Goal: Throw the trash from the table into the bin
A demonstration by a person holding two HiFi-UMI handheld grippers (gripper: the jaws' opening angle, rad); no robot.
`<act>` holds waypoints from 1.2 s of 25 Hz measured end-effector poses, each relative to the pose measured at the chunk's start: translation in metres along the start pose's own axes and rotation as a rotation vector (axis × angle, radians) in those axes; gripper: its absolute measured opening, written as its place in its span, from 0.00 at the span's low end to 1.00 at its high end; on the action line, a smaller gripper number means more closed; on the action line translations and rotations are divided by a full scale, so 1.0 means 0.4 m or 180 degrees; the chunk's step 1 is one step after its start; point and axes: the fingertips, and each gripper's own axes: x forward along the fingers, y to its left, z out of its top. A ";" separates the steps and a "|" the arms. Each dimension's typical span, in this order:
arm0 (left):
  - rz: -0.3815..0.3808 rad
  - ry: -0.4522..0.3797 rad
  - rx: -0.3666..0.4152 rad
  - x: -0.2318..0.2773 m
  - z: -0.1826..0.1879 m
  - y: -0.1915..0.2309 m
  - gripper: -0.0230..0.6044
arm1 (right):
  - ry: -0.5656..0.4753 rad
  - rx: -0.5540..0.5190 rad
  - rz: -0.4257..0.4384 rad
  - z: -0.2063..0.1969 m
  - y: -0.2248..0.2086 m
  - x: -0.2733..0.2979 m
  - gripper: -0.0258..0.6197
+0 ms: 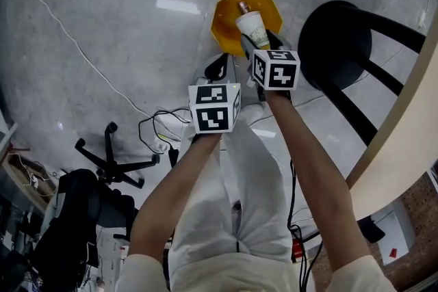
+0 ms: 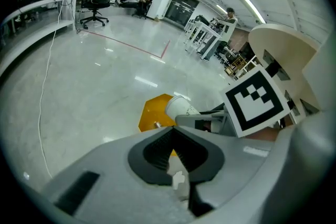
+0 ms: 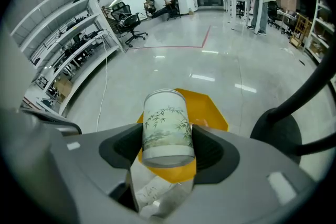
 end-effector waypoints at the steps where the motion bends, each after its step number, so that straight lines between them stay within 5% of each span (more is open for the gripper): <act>1: -0.0012 0.0011 0.0008 0.005 -0.004 -0.001 0.05 | 0.0010 0.0013 -0.0003 -0.001 -0.002 0.009 0.51; 16: 0.0007 0.0098 -0.0008 0.027 0.011 0.001 0.05 | 0.0291 0.0087 -0.0170 -0.014 -0.034 0.025 0.58; 23: 0.0052 -0.0031 0.0098 -0.021 0.126 -0.035 0.05 | -0.0119 0.0436 -0.0046 0.065 0.029 -0.150 0.53; 30: -0.0023 -0.0212 0.0054 -0.160 0.236 -0.140 0.05 | -0.0766 0.0774 0.0042 0.209 0.090 -0.412 0.28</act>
